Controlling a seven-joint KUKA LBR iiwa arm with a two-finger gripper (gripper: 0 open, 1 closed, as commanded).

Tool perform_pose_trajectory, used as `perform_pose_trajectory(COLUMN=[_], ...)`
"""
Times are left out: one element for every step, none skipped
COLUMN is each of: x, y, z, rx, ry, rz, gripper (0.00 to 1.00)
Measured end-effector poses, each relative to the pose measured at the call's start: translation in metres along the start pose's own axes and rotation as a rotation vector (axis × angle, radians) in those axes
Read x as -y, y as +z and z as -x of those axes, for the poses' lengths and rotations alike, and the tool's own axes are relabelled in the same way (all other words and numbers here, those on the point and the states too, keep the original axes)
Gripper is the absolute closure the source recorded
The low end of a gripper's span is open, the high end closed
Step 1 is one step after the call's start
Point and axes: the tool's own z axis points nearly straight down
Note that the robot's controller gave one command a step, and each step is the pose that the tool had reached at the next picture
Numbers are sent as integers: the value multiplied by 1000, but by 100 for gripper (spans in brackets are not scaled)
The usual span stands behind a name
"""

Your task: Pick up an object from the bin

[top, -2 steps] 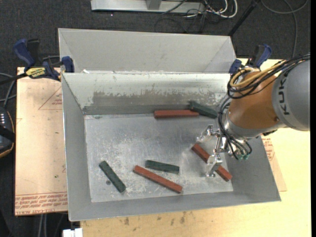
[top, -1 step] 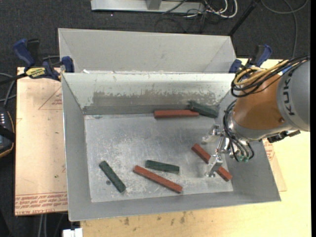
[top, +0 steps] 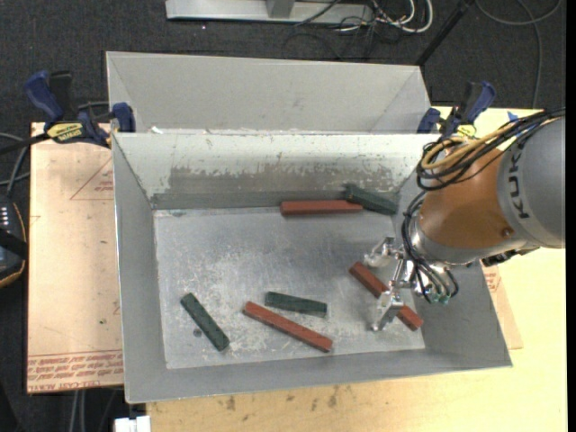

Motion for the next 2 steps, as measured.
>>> perform_pose_trajectory(x=[5, 5], y=[-3, -3], z=[-13, -13], rx=[18, 18], ry=[320, 320], rz=[2, 2], gripper=[100, 100])
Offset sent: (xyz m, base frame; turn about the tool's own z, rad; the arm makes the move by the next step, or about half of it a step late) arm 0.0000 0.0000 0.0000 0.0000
